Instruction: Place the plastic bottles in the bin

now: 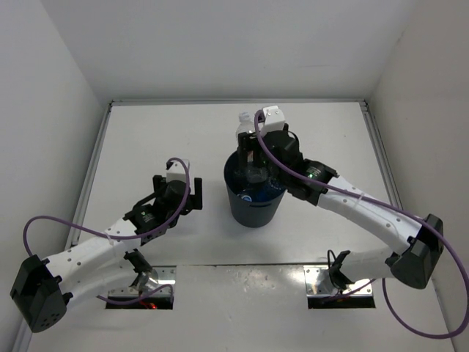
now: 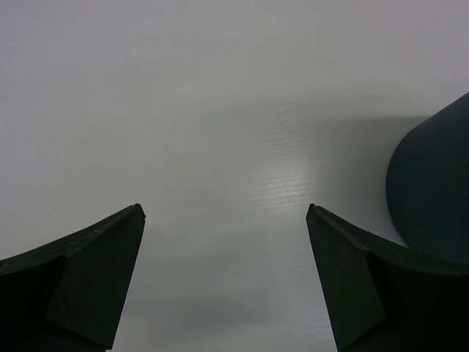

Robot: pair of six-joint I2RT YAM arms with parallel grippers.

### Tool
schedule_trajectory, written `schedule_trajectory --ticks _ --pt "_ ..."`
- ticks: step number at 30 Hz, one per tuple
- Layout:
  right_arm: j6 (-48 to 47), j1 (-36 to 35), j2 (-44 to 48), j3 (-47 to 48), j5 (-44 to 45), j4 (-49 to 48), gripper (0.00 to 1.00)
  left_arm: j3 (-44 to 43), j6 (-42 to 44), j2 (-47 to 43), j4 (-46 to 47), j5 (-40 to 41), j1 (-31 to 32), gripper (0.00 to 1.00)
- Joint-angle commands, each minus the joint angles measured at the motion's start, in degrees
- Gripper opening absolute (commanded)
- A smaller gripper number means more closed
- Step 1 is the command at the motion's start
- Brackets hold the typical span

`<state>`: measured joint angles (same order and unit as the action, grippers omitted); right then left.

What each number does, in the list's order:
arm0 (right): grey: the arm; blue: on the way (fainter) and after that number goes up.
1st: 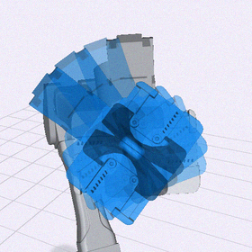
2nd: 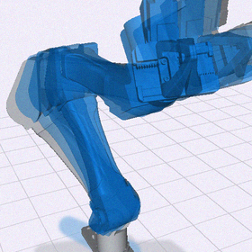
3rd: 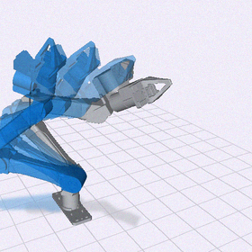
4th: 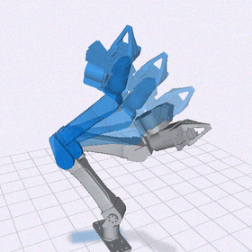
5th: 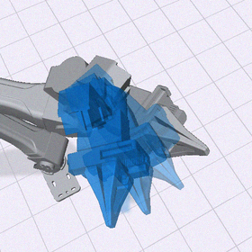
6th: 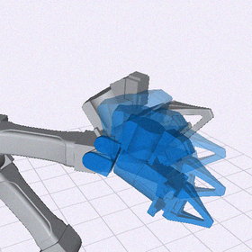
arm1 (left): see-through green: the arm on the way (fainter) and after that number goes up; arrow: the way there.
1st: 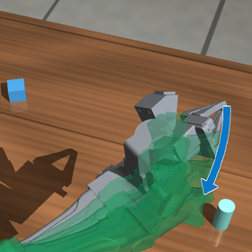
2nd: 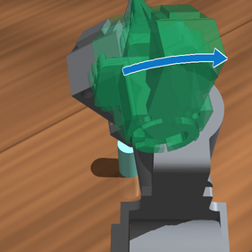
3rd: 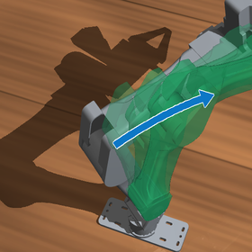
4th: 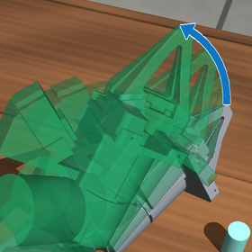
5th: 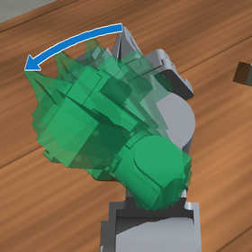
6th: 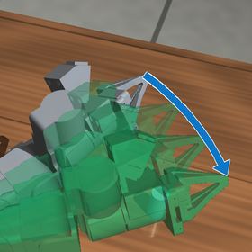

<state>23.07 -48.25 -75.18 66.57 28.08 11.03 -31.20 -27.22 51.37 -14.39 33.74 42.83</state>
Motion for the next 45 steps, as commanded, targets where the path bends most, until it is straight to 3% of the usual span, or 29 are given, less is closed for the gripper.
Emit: schedule_trajectory --ticks 1,19,25,29,35,45 --pt "0.3 0.8 0.1 0.0 3.4 -2.4 0.87 0.3 -0.1 -0.6 2.0 0.3 0.7 0.99" --pt "0.3 1.3 6.0 -0.1 9.2 -0.2 0.89 0.3 -0.1 -0.6 2.0 0.3 0.7 0.99" --pt "6.2 1.9 11.6 -0.6 20.9 6.3 0.97 0.3 -0.1 -0.6 2.0 0.3 0.7 0.99" --pt "14.8 3.2 13.6 -0.1 27.7 17.1 1.0 0.3 -0.1 -0.6 2.5 -0.2 0.7 0.99" --pt "26.7 7.1 17.0 -2.3 22.6 33.0 1.0 0.3 -0.1 0.0 2.5 0.4 0.7 0.99" --pt "28.7 14.6 23.6 -8.3 4.6 42.1 1.0 -0.3 -2.0 0.5 1.3 3.2 0.7 0.99"
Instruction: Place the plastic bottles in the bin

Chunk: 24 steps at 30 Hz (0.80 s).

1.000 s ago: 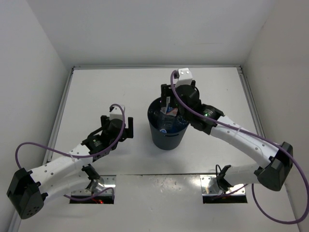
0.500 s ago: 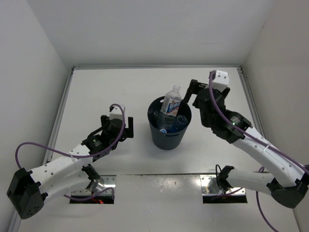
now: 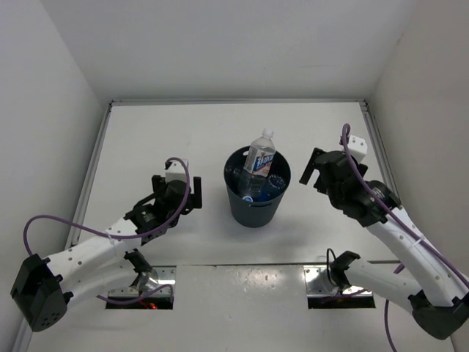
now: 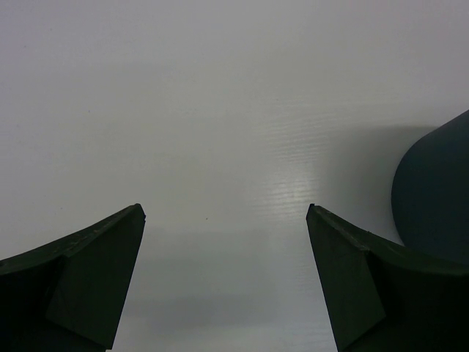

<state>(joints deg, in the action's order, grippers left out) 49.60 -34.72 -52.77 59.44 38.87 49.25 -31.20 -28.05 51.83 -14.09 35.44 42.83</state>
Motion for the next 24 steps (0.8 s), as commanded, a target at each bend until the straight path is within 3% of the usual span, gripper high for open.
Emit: schedule_trajectory --ticks 1,10,19,24 --pt "2.2 1.6 1.8 -1.2 -8.7 4.7 1.0 -0.3 -1.2 0.0 1.7 1.5 0.7 0.99" --pt "2.2 5.0 5.5 -4.2 -15.4 7.0 1.0 4.0 1.0 -8.9 6.9 2.6 0.7 0.99" --pt "4.8 6.2 5.4 -8.1 -13.3 8.1 1.0 4.0 5.0 -7.7 7.5 5.1 0.7 0.99" --pt "5.4 8.0 1.1 -9.7 -15.9 6.7 1.0 6.0 11.5 -4.2 15.9 -4.0 0.7 0.99"
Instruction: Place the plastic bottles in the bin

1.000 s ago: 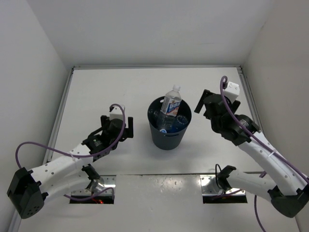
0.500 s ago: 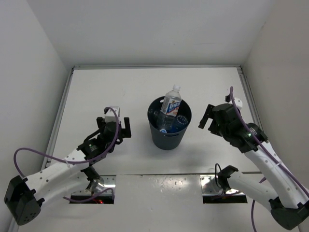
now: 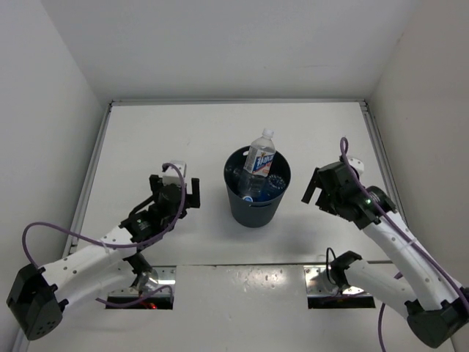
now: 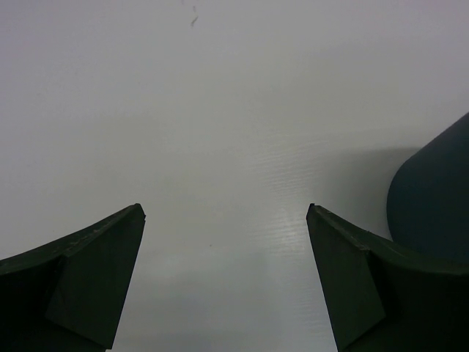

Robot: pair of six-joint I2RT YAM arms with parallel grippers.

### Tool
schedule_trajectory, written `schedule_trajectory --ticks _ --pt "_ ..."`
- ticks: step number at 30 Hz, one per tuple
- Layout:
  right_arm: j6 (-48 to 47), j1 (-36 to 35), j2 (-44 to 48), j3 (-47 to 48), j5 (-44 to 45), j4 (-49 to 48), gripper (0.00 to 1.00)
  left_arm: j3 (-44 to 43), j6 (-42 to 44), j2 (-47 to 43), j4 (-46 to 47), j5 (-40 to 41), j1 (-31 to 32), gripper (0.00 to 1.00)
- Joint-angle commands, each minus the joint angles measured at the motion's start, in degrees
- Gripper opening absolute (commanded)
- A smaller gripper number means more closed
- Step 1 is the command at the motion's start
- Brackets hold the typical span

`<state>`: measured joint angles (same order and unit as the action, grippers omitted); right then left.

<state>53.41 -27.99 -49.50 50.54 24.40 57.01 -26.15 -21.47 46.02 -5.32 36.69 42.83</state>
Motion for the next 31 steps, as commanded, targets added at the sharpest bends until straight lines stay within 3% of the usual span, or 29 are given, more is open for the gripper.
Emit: schedule_trajectory --ticks 1,9,13,17,23,25,31 --pt "1.6 1.8 -2.9 -0.8 -2.4 -1.0 1.0 0.9 5.0 2.2 8.0 -5.3 0.7 0.99" --pt "3.8 10.0 -3.7 -2.7 -13.1 -4.9 1.0 4.2 8.5 -2.5 13.3 -10.8 0.7 0.99" --pt "5.2 14.0 1.2 -4.9 -13.7 -5.4 1.0 4.2 8.7 -5.6 12.5 -2.6 1.2 0.99" --pt "0.9 17.8 3.0 -6.0 -14.7 -6.8 1.0 4.8 6.0 -5.6 12.0 4.9 1.2 0.99" --pt "-5.1 26.5 -1.5 -6.5 -15.4 -6.2 1.0 6.5 -0.1 -2.3 12.8 7.9 1.2 0.99" --pt "-7.9 28.6 -2.1 -7.6 -17.1 -6.9 1.0 8.3 -2.2 -1.8 13.3 13.0 1.2 0.99" --pt "-7.3 22.7 0.5 -9.6 -14.0 -8.2 1.0 11.7 -7.6 -4.3 13.9 21.1 -1.5 0.99"
